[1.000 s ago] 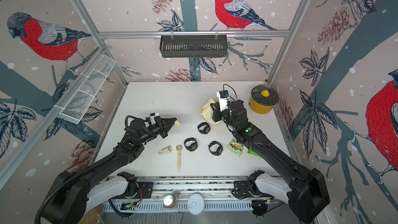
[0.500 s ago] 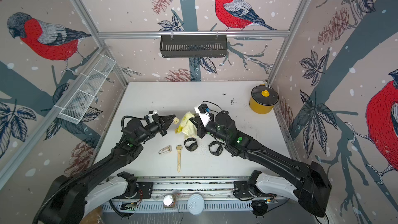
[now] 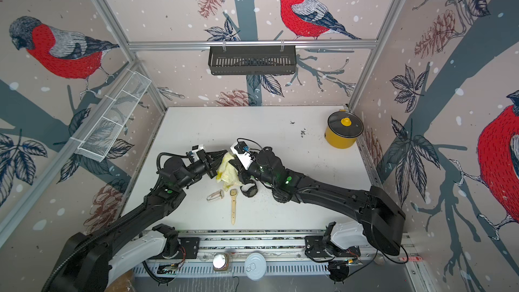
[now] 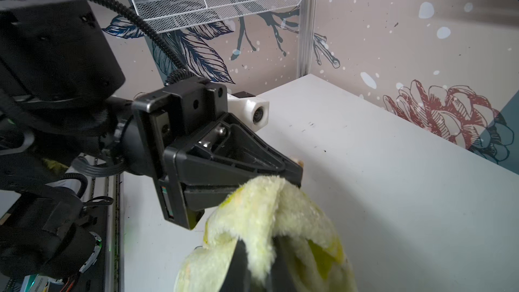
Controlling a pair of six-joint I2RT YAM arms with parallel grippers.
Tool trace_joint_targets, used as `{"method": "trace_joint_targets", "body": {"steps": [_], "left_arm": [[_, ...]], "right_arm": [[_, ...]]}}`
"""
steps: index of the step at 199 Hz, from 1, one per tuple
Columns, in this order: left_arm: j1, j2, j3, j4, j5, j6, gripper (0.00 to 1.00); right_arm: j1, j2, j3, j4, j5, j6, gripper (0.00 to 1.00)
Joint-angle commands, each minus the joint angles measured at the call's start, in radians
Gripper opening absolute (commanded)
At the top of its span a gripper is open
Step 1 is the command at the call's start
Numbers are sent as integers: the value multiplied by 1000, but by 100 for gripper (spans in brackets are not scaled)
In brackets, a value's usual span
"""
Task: Wipe the watch dial
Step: Wipe the dirt from the watch dial.
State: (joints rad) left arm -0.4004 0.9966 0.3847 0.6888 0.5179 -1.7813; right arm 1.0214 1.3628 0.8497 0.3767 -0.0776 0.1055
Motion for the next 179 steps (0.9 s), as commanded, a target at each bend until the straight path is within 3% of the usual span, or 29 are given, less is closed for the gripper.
{"method": "trace_joint_targets", "body": {"steps": [1,55,123,179], "left_arm": [[-2,-16,-1,46,11,-23,0],[-6,-15,-8,43,11,-20,0],[-28,7,-18,62,-6,-16,0],[-23,-26,-33,29,-75,-4,0]], "right_arm": [[-3,25,1,81,40,7,3],[-75,52,-23,118,29,78,3],[-11,115,26,152,-18,85,3],[12,-30,-92,186,122,84,3]]}}
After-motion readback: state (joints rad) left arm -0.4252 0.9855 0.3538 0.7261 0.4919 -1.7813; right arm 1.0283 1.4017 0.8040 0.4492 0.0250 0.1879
